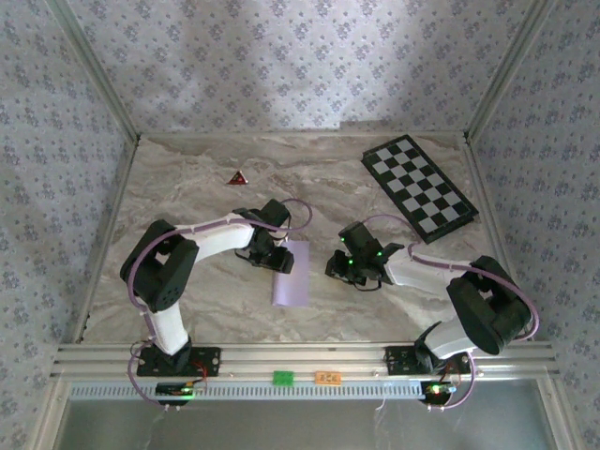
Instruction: Fold a paper plane with a square sheet of paper (pick it up from the middle)
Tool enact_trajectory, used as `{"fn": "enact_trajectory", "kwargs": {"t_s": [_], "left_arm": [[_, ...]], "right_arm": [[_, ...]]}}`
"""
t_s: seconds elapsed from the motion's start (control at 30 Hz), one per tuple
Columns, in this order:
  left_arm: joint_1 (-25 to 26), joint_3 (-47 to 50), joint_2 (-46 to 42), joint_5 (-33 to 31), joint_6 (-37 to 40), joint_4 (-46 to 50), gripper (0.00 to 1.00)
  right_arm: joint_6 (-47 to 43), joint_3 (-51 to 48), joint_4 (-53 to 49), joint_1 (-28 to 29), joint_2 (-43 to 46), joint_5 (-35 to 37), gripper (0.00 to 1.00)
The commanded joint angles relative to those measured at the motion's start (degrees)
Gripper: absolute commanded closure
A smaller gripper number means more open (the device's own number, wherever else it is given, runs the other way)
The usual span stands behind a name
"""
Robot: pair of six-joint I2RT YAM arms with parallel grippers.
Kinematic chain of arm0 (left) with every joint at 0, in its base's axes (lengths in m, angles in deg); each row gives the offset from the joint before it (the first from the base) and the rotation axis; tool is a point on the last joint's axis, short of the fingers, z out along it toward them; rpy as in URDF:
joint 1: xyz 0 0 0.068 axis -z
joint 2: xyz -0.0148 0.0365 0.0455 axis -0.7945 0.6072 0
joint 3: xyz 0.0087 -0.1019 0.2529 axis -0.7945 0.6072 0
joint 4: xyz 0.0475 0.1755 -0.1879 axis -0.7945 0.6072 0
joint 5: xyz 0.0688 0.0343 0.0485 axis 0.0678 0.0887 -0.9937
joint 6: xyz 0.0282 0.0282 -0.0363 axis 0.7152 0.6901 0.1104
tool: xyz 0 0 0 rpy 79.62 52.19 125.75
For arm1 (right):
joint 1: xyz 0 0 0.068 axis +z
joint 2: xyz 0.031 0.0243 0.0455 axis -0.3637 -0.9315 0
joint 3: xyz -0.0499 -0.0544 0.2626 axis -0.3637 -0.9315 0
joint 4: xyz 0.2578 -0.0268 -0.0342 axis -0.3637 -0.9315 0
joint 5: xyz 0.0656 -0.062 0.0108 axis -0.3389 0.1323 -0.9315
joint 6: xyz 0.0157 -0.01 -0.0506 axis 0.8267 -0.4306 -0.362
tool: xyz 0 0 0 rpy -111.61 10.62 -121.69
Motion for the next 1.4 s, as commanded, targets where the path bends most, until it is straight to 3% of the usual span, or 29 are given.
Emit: {"fn": "enact_trajectory", "kwargs": {"t_s": [0.0,0.77,1.0,1.37], "left_arm": [[0.0,0.7,4.7,-3.3,2.0,-5.7,0.43],[0.1,0.6,5.4,-2.9,1.1,-7.1,0.40],[0.2,1.0,5.2,-2.6,0.7,-7.6,0.40],[0.2,0.8,5.6,-2.7,0.7,-7.3,0.40]], "right_arm": [[-0.9,1.6,-0.7,0.4,-0.6,0.0,0.77],[-0.2,3.8,5.6,2.9,-5.5,-3.1,0.78],[3.5,3.3,16.7,3.2,-10.4,-7.4,1.00],[3.9,7.2,18.9,4.4,-16.3,-9.5,1.00]]}}
